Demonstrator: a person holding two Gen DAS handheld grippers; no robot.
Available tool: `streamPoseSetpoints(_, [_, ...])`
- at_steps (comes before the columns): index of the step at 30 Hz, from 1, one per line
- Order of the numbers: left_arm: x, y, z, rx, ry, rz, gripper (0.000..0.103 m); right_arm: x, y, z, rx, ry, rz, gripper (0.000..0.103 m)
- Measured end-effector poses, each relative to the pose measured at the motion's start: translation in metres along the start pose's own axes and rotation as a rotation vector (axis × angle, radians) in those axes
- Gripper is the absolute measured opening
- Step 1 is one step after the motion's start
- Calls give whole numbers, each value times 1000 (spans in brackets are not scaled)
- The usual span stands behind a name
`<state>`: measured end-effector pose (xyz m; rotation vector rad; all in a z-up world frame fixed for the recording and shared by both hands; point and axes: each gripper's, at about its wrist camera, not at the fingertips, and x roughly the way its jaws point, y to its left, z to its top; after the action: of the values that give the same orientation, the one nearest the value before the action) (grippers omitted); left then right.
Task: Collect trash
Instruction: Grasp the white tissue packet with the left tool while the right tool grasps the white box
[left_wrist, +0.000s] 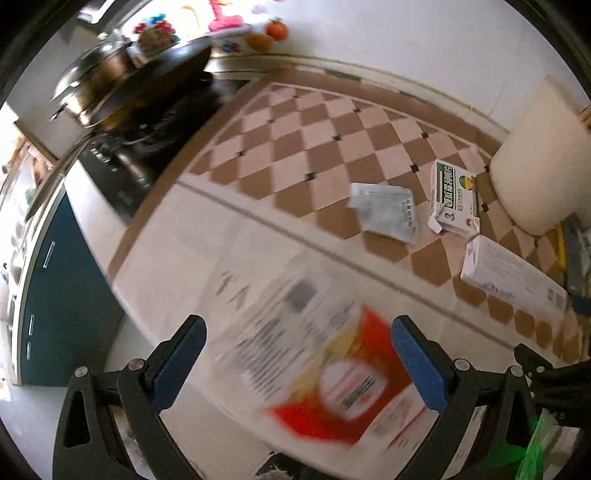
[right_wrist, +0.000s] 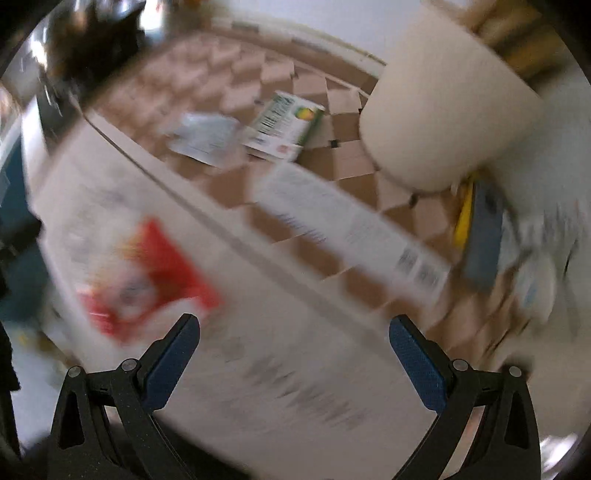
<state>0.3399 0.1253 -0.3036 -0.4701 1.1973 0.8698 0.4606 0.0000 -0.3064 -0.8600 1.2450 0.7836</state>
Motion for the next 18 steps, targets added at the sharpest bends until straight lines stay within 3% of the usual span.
streamPoseSetpoints(3, [24, -17, 14, -5, 48, 14, 102, 45, -15, 30, -133, 91, -56, 103])
streamPoseSetpoints(10, [61, -21, 28, -32, 139, 33, 102, 110, -25, 68, -296, 213, -27, 102])
streamPoseSetpoints(13, [69, -13, 38, -92, 156, 2, 102, 111, -35, 71, -162, 222, 75, 84])
streamPoseSetpoints(18, [87, -14, 60, -152, 190, -101, 102, 110, -66, 56, 255, 231, 261, 80])
